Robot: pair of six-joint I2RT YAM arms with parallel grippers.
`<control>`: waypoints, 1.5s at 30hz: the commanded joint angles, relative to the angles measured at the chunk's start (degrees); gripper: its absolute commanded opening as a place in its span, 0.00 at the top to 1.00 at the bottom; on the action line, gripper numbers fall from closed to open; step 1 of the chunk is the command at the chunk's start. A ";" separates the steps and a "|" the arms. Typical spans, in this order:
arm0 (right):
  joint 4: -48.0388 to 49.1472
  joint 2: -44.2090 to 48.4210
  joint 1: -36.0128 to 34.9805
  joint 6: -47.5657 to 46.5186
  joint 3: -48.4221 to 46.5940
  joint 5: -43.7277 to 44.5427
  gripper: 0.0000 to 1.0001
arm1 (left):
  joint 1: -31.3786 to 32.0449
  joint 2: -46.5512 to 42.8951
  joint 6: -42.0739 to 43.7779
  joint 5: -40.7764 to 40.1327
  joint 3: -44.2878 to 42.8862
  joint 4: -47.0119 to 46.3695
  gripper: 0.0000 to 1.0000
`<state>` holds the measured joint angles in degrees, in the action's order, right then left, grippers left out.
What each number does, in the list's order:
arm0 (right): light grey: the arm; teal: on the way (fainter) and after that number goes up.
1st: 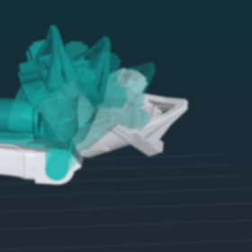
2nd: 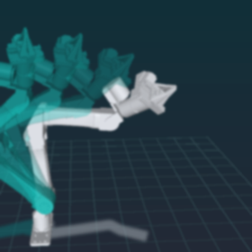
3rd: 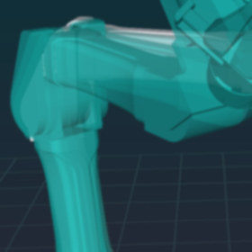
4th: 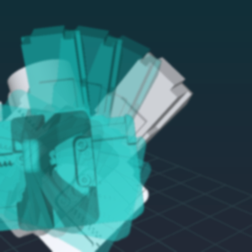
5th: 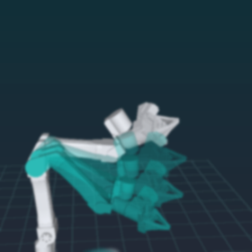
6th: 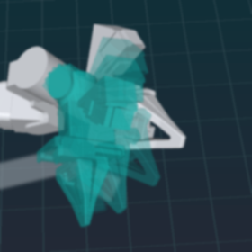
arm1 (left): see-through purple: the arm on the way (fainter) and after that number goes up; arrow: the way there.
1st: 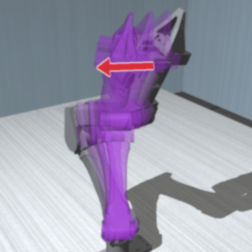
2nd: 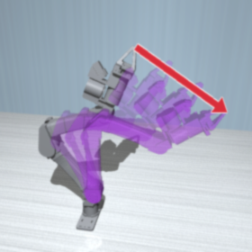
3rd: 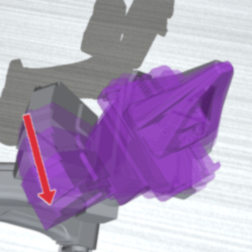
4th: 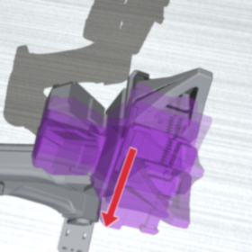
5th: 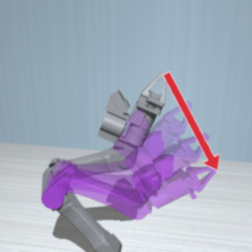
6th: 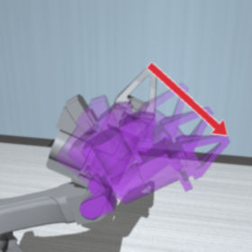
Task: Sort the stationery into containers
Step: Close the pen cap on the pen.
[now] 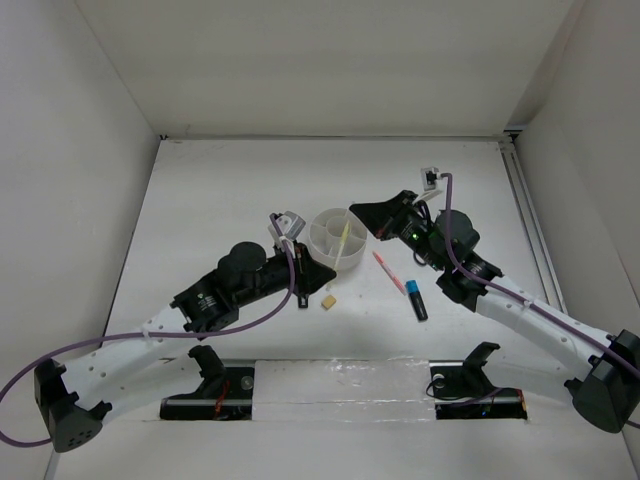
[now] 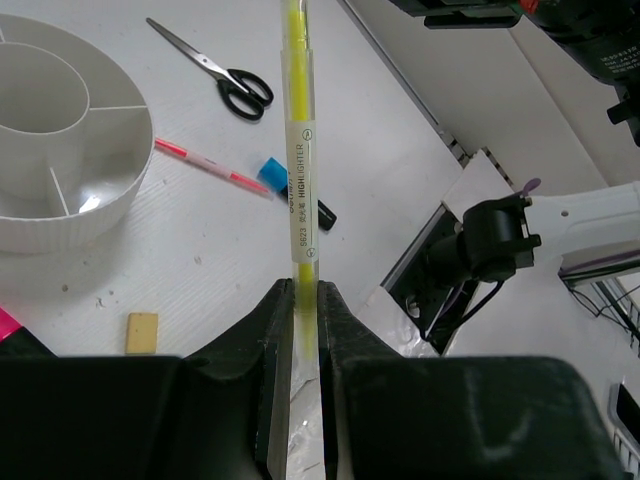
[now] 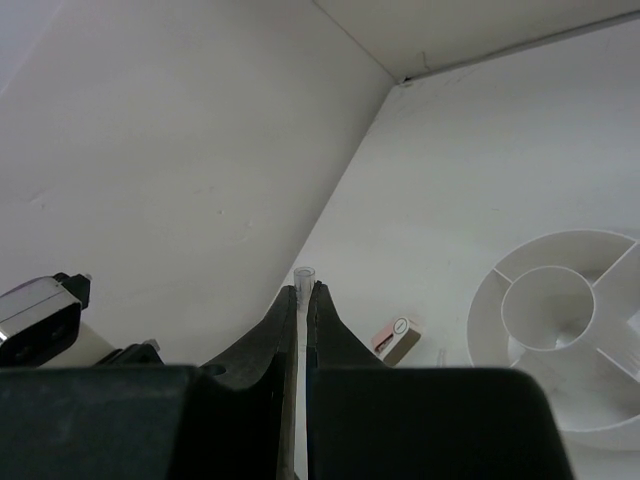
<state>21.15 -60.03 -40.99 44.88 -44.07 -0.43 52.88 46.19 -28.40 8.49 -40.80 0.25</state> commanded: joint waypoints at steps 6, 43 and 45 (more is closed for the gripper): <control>4.87 0.26 -0.58 -1.38 -2.33 0.78 1.00 | 0.20 0.39 -0.07 1.44 0.28 -2.01 1.00; 7.15 -0.79 -0.58 0.20 0.83 -2.12 1.00 | 0.20 -0.14 -0.07 0.30 0.28 -1.48 1.00; 7.68 -0.79 -0.58 0.20 1.36 -2.64 1.00 | 0.20 -0.67 -0.07 0.30 0.28 -1.48 1.00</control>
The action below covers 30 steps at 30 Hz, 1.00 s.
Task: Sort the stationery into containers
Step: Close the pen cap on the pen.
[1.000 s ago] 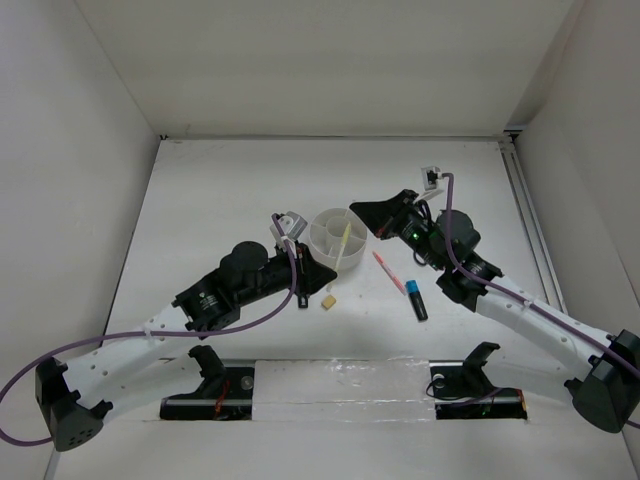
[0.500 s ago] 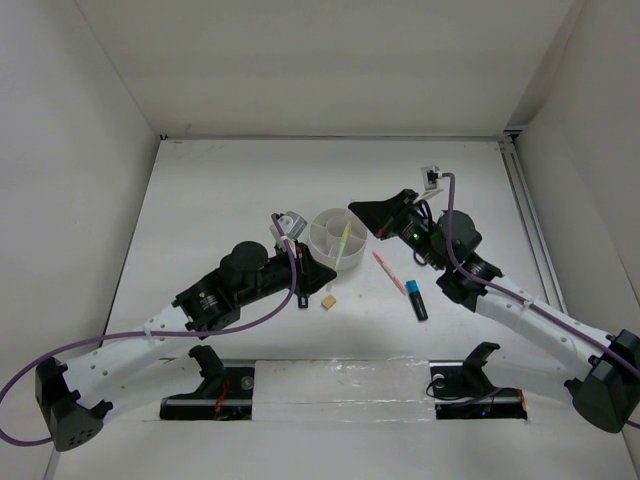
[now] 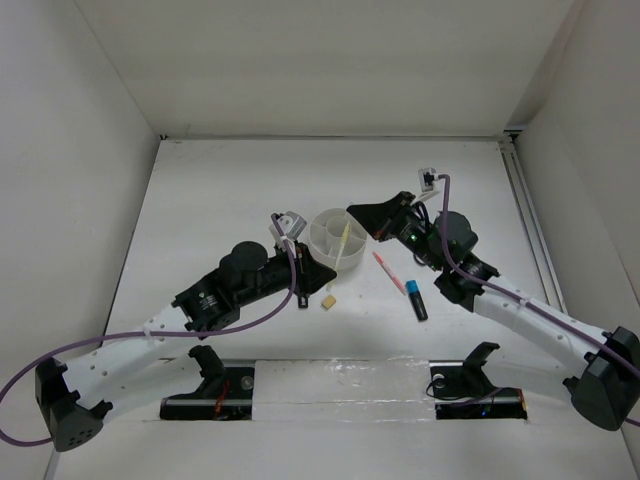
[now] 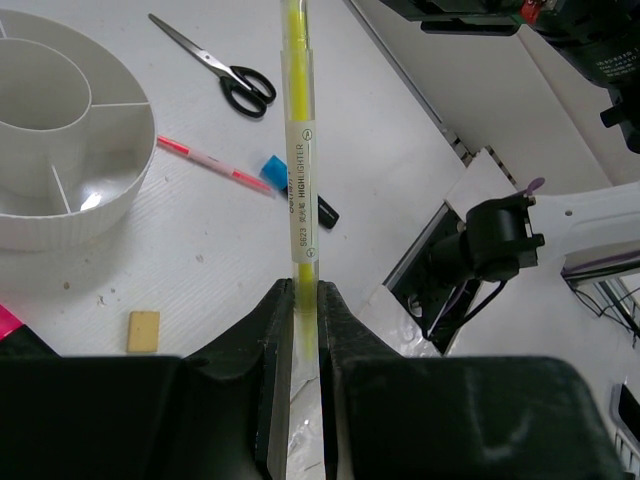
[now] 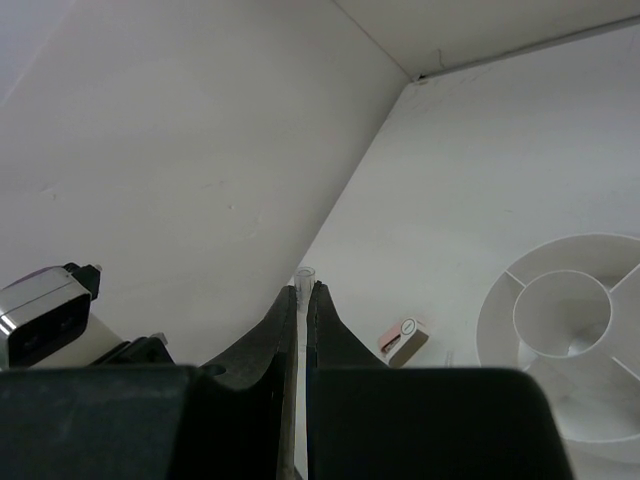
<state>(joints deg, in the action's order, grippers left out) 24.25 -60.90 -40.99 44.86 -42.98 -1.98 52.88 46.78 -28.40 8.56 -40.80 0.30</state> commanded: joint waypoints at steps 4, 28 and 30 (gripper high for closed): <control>4.58 1.23 -0.58 0.23 0.27 -1.10 1.00 | 0.20 -1.26 -0.07 -0.30 0.28 -1.53 1.00; 4.58 2.37 1.00 0.23 -0.26 -0.65 1.00 | 0.20 1.38 -0.07 1.37 -0.25 -1.53 1.00; 4.58 2.37 1.00 0.23 -0.26 -0.66 1.00 | 0.20 1.38 -0.07 1.37 -0.25 -1.53 1.00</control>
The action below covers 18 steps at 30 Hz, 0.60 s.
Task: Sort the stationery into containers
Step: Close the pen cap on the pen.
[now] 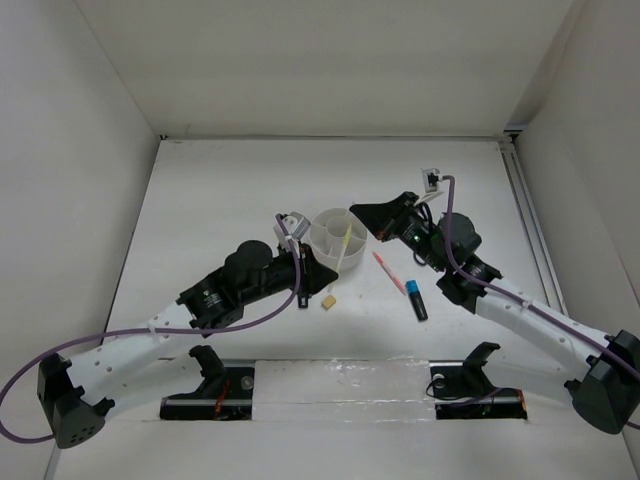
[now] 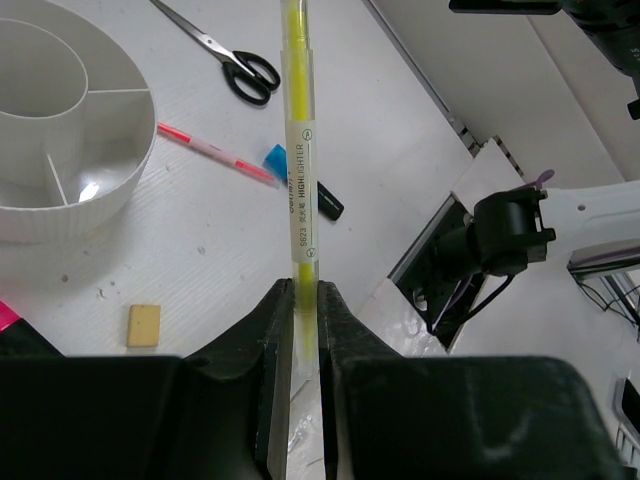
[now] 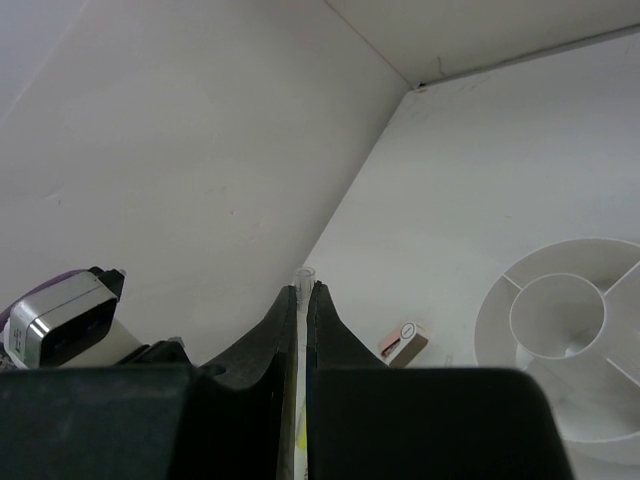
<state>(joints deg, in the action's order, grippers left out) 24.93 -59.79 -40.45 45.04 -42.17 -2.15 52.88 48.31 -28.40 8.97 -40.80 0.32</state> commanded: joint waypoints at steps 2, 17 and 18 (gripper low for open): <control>3.90 1.25 0.46 0.05 -1.07 -0.48 1.00 | 0.20 -0.15 -0.07 0.35 -0.25 -1.55 1.00; 3.90 0.20 0.46 0.05 -0.54 -1.54 1.00 | 0.20 -1.82 -0.07 -0.18 -0.25 -1.03 1.00; 3.90 0.20 0.46 0.05 -0.54 -1.54 1.00 | 0.20 -1.82 -0.07 -0.18 -0.25 -1.02 1.00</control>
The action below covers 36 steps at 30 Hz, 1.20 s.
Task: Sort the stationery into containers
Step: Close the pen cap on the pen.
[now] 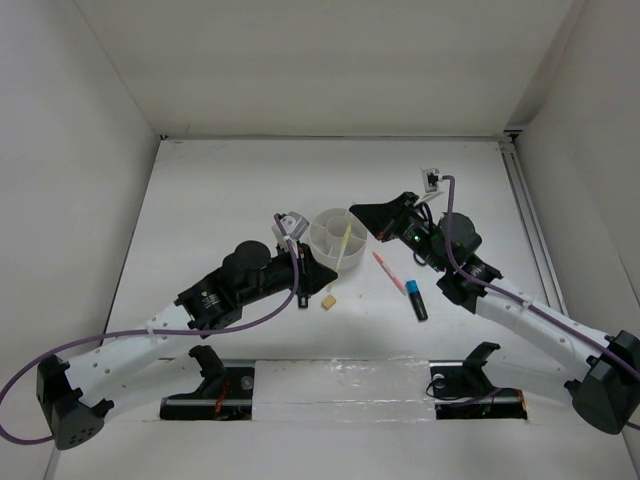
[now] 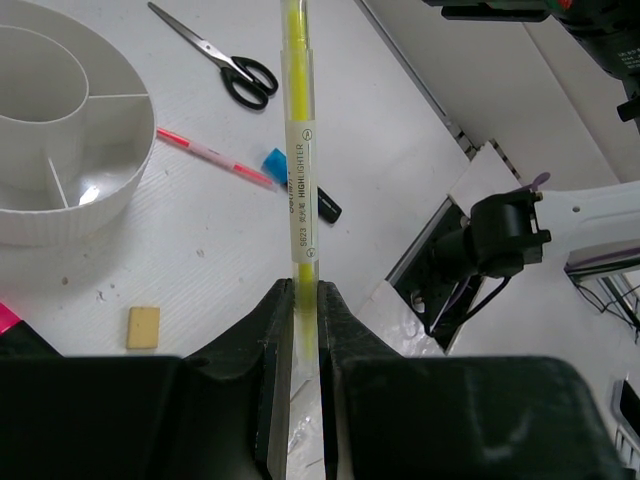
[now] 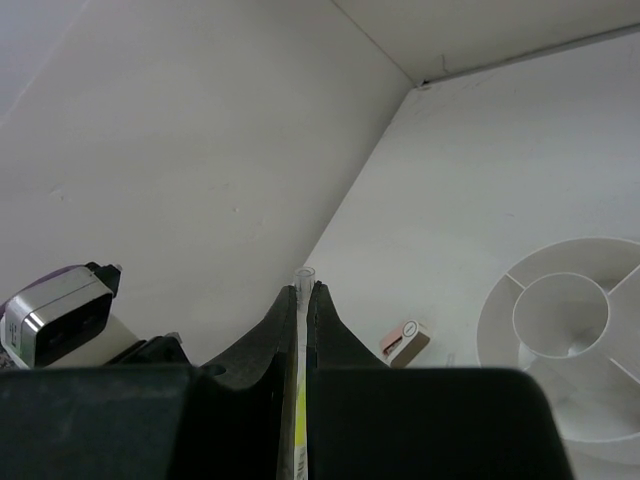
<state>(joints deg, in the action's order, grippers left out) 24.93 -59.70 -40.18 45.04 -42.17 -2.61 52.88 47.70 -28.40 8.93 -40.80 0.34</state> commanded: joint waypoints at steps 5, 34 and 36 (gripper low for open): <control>3.90 0.11 0.19 0.05 -0.01 -2.22 1.00 | 0.20 -1.21 -0.07 -0.67 -0.25 -1.04 1.00; 7.23 -0.41 0.19 2.60 2.71 -2.75 1.00 | 0.20 -1.74 -0.07 -1.72 0.28 -3.41 1.00; 7.24 -0.41 0.19 2.60 2.71 -3.27 1.00 | 0.20 -1.12 -0.07 -1.72 0.28 -4.73 1.00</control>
<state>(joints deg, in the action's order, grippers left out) 27.75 -60.51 -40.18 46.74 -39.88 -4.29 52.88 47.29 -28.42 7.46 -40.80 0.56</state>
